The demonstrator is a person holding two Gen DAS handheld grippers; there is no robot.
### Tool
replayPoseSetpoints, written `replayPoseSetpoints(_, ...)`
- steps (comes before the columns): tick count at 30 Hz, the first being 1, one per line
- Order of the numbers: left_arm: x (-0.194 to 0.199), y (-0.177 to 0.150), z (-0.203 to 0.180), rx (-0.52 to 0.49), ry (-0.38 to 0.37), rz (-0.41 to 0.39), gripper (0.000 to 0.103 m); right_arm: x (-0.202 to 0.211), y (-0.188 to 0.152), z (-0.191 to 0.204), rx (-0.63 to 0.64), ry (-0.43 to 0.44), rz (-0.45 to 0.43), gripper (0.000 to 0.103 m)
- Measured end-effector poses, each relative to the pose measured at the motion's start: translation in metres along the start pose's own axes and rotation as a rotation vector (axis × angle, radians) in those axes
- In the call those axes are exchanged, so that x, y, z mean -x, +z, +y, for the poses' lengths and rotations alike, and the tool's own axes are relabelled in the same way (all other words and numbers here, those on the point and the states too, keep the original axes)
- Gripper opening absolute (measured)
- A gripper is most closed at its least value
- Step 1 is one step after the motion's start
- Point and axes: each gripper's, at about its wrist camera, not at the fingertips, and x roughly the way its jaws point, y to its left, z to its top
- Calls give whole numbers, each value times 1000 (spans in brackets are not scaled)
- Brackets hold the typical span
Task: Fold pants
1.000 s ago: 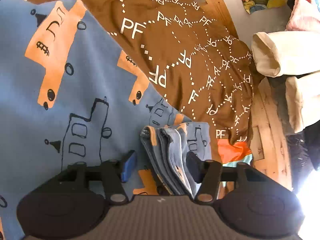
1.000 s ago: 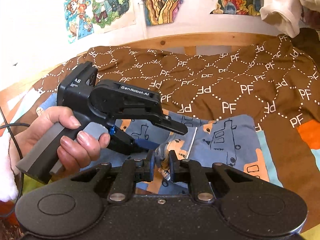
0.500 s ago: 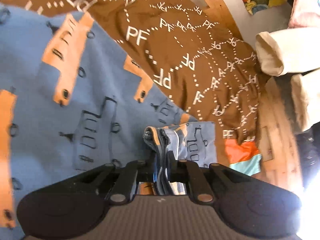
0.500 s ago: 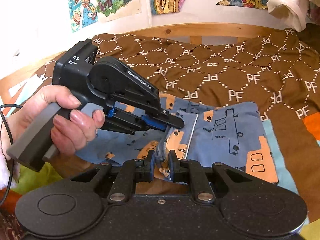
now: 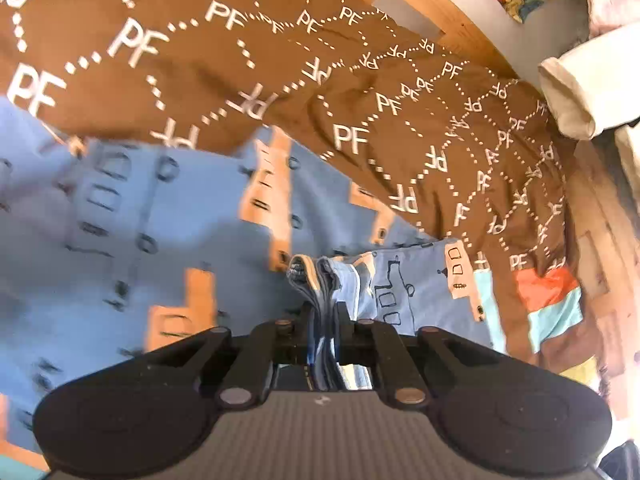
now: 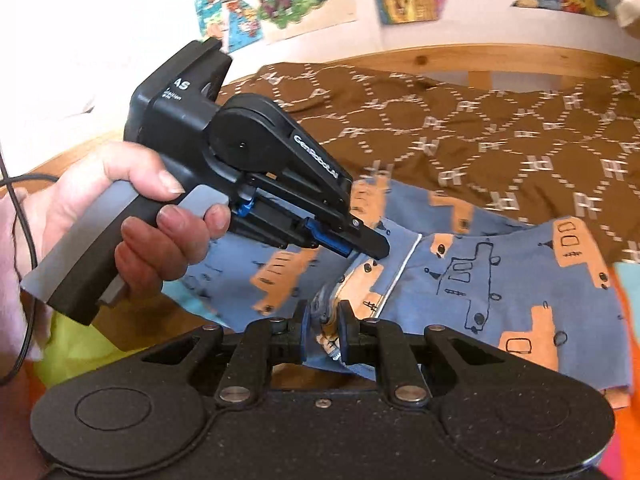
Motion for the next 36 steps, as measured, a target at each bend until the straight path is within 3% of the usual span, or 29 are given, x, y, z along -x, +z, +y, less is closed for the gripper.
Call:
replayPoseSetpoints(10,-7,-5,19,-52,1,-9,12,-29,4,20,111,10,95,17)
replayPoseSetpoints(12,-8,-5,21,-40,-9,-2,15,-33,5,20,122,40,123,26)
replayPoseSetpoints(14,-6,-6,23,-26,-14,-5,23,-24,6,15,117,53,107,47)
replayPoseSetpoints(17,-7,-10,25,-12,-18,-3,26,7,7,-2,128,-17,37,77)
replayPoseSetpoints(19,-10,-12,23,-16,-2,-11,26,21,13,-21,139,-117,4,81)
replayPoseSetpoints(21,-11,-14,20,-28,29,-20,25,27,19,-49,125,-222,9,81)
replayPoseSetpoints(23,-14,-16,14,-57,70,-28,23,25,26,-90,35,-252,31,81)
replayPoseSetpoints(25,-15,-19,9,-89,97,-37,23,15,28,-127,-87,-206,68,77)
replayPoseSetpoints(26,-16,-20,7,-105,105,-41,23,8,28,-146,-164,-160,103,72)
replayPoseSetpoints(28,-15,-22,5,-128,110,-46,23,-2,25,-169,-256,-70,135,71)
replayPoseSetpoints(33,-14,-21,12,-110,92,-43,23,-3,22,-180,-370,45,131,69)
replayPoseSetpoints(34,-15,-21,12,-112,93,-44,22,-1,20,-184,-405,47,120,63)
replayPoseSetpoints(36,-14,-23,11,-127,102,-50,22,1,18,-190,-468,35,103,41)
